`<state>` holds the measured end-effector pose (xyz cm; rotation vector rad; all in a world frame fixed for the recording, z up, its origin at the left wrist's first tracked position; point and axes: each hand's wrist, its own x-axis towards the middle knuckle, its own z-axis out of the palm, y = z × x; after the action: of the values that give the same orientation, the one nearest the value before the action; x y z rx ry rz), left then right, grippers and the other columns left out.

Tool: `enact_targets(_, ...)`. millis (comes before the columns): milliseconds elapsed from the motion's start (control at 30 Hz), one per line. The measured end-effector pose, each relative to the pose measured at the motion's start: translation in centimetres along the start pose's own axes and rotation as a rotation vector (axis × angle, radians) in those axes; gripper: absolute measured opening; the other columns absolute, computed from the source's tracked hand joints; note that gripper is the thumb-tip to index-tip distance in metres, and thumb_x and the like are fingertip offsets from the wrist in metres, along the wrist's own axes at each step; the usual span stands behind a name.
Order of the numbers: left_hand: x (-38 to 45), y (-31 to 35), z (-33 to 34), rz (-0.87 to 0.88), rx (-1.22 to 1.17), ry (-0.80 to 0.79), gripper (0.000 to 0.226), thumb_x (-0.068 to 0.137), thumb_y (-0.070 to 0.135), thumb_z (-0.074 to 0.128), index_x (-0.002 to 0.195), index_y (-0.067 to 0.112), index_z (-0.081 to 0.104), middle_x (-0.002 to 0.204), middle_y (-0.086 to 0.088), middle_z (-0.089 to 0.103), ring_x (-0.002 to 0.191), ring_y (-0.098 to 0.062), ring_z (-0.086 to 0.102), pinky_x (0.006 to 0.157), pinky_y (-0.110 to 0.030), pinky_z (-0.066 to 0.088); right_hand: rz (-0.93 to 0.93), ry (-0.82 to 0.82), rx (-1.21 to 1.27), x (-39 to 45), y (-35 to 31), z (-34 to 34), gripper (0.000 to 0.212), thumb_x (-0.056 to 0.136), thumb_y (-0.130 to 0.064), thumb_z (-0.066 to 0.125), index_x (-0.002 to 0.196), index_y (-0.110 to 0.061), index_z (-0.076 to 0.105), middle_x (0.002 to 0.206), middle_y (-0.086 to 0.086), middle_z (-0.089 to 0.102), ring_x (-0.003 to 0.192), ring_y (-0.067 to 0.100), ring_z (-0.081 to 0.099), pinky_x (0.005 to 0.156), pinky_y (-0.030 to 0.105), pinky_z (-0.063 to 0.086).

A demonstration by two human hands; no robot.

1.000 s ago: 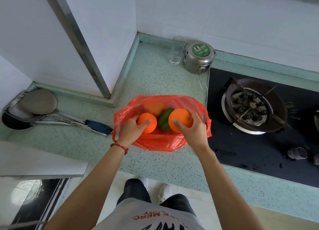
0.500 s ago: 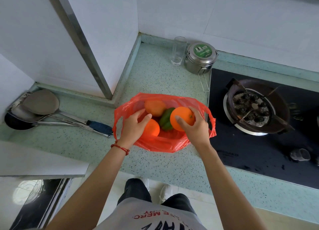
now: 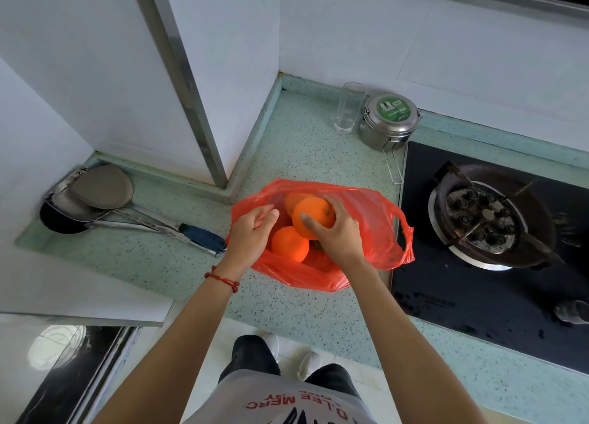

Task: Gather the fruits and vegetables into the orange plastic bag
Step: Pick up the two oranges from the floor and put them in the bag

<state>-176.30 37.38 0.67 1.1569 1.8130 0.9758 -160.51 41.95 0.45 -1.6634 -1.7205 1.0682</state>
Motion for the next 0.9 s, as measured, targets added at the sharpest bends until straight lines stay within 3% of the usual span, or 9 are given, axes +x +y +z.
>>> enact_targets(100, -0.1, -0.1, 0.0, -0.005, 0.004, -0.010, 0.038, 0.093, 0.030, 0.046, 0.125, 0.011, 0.052, 0.129, -0.006, 0.057, 0.107, -0.003, 0.046, 0.088, -0.018, 0.034, 0.001, 0.011, -0.086, 0.3, 0.3, 0.7, 0.065, 0.073, -0.059, 0.061, 0.128, -0.027, 0.045, 0.127, 0.001, 0.056, 0.120, 0.022, 0.046, 0.107, 0.044, 0.032)
enact_targets(267, 0.0, -0.3, -0.1, -0.008, 0.010, -0.014, 0.038, 0.093, 0.030, 0.045, 0.125, 0.011, 0.052, 0.129, -0.007, 0.056, 0.107, -0.003, 0.045, 0.089, -0.019, 0.034, 0.005, 0.011, -0.273, 0.5, -0.2, 1.1, 0.067, 0.079, -0.061, 0.052, 0.132, -0.022, 0.042, 0.133, 0.009, 0.049, 0.128, 0.023, 0.034, 0.110, 0.039, 0.016)
enact_targets(467, 0.2, -0.5, -0.3, -0.032, -0.013, -0.017, 0.037, 0.093, 0.029, 0.047, 0.124, 0.011, 0.053, 0.129, -0.008, 0.057, 0.106, -0.005, 0.047, 0.089, -0.020, 0.035, 0.036, -0.028, -0.386, 0.6, -0.9, 1.4, 0.070, 0.081, -0.064, 0.046, 0.134, -0.018, 0.040, 0.135, 0.012, 0.047, 0.129, 0.029, 0.033, 0.113, 0.043, 0.014)
enact_targets(900, 0.2, 0.2, -0.4, 0.037, 0.031, -0.049, 0.037, 0.093, 0.028, 0.046, 0.125, 0.010, 0.053, 0.127, -0.007, 0.057, 0.105, -0.003, 0.046, 0.088, -0.018, 0.035, -0.025, 0.065, -0.288, -0.5, 0.3, 0.4, 0.064, 0.084, -0.058, 0.048, 0.134, -0.019, 0.040, 0.136, 0.006, 0.049, 0.130, 0.022, 0.035, 0.111, 0.037, 0.013)
